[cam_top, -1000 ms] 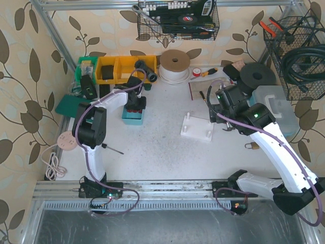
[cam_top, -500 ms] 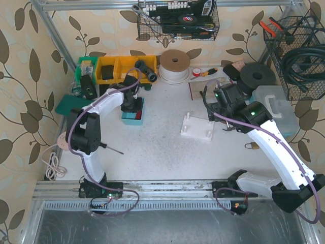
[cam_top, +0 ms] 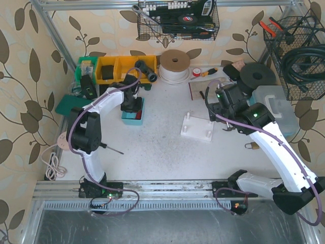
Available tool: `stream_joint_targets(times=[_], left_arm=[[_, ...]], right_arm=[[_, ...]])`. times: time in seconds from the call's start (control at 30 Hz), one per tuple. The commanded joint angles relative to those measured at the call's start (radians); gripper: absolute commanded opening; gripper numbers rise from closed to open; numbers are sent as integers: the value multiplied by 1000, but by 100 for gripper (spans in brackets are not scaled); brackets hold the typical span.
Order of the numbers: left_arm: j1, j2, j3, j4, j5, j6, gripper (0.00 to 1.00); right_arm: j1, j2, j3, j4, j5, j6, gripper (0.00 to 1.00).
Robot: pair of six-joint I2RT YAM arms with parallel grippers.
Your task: Install the large spring
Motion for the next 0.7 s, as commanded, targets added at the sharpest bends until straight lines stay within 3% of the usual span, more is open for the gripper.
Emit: stream_joint_targets(times=[0.0,0.13,0.67], left_arm=[[-2,25,-14,-15,35,21,28],[-3,50,-12,8,82,13,27],[-11,181,-6,49,24,25,32]], right_arm=[[-1,-11,3,-3,24,-4,94],[-3,-2,8,-1,29,-11,94],[-10,4,22,-3,32,-52,94]])
